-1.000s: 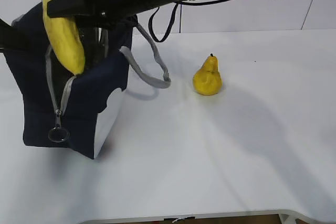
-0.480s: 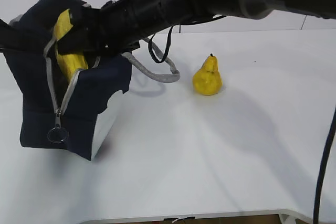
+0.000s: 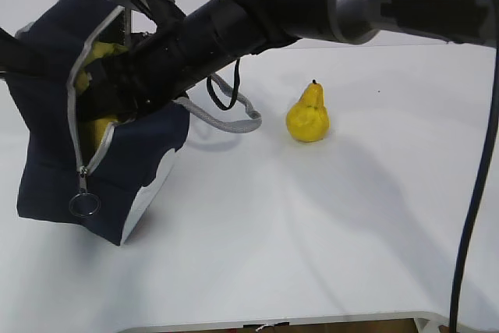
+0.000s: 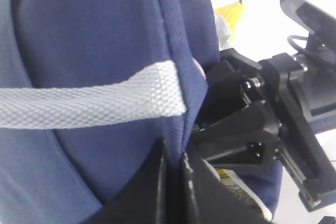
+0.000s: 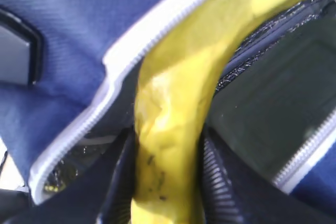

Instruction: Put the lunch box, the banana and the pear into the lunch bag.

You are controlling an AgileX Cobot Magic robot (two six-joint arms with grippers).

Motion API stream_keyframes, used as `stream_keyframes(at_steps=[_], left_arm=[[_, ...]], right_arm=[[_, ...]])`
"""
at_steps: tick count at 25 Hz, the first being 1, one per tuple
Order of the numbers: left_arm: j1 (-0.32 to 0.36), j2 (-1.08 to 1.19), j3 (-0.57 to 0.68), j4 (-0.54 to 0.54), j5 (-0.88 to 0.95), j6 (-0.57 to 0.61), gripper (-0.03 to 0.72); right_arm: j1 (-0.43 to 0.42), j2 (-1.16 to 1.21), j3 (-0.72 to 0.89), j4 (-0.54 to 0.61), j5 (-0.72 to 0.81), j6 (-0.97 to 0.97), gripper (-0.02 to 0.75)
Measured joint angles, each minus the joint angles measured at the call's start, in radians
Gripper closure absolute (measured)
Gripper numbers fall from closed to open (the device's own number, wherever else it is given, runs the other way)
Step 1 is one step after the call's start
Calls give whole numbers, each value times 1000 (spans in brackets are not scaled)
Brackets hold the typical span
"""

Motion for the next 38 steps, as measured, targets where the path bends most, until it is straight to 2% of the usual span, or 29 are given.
stream_keyframes(at_steps=[4,6,7,11,13,16,22,25,30,38], left_arm=[[0,0,0,-4,0,0,704],[0,0,0,-4,0,0,704],[0,0,0,-4,0,0,704],[0,0,0,-5,0,0,704],[0,0,0,-8,2,0,704],[0,0,0,-9,2,0,704],[0,0,0,-9,2,0,704],[0,0,0,-9,2,0,704],[0,0,0,-9,13,0,704],[0,0,0,-9,18,0,704]], right_arm=[[0,0,-4,-2,1,-13,440],[0,0,-4,5,2,-18,405],[0,0,-5,12,2,-23,372],[1,0,-37,20,20,-33,160],[1,2,-66,-2,41,-35,127],[1,2,-141,-93,105,-5,142],[1,2,-340,-401,323,105,178],[1,2,-410,-491,359,128,180],[1,-47,-419,-608,375,153,181],[-43,-264,-382,-851,383,360,181]])
